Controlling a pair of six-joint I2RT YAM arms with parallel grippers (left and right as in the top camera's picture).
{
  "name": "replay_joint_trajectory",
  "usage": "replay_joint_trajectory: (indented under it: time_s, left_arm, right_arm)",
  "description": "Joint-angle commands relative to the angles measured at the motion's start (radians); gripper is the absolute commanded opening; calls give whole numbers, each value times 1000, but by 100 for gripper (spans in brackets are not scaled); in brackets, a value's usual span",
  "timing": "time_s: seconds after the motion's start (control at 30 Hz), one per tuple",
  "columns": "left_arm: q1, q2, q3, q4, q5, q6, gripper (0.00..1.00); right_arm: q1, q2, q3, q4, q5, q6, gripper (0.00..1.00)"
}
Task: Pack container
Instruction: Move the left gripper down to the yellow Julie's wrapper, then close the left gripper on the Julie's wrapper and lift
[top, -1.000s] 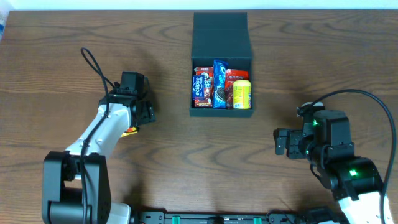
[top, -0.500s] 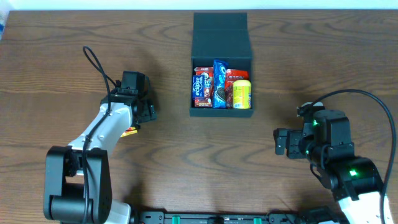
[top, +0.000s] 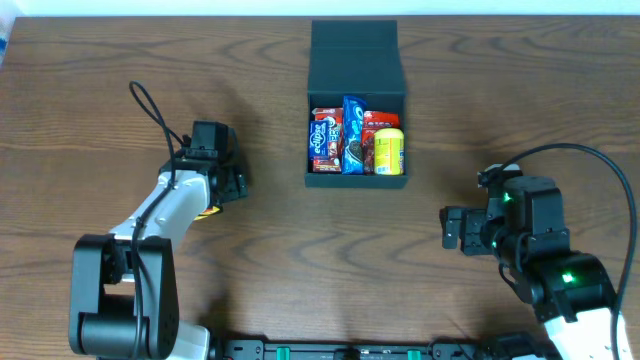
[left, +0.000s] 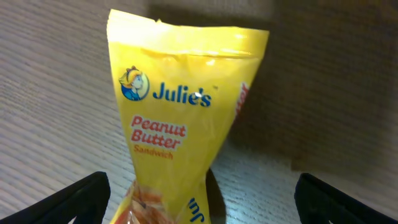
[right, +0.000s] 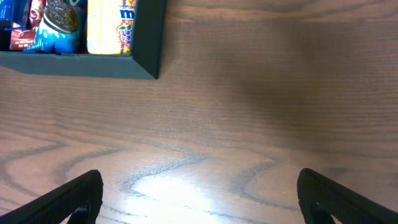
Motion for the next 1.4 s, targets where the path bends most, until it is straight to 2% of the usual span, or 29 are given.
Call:
replay_joint_trajectory:
  time_s: [0.0,0.1,0.13,0.23,0.43,0.6,0.7,1.23,1.37]
  left_arm:
    - [9,10,-23,14,0,13,100]
    - [11,10,-28,25,0,13,100]
    - [13,10,-28,28,0,13,94]
    - [16,10,-28,40,0,13,86]
    - [16,10,-28,45,0,13,73]
    - [16,10,-28,46,0,13,65]
    - [16,10,-28,47,1,13,56]
    - [16,10,-28,47,26,13,43]
    - [16,10,-28,47,26,13,35]
  right_arm:
    - [-10,0,5,2,-3,-14,99]
    - [-10,0,5,2,-3,-14,99]
    - [-10,0,5,2,-4,-14,99]
    - [-10,0,5,2,-3,-14,99]
    - [-10,0,5,2,-4,-14,99]
    - [-10,0,5,2,-4,-14,99]
    - [-10,0,5,2,-4,-14,99]
    - [-10,0,5,2,-4,-14,99]
    - [-10,0,5,2,-3,-14,99]
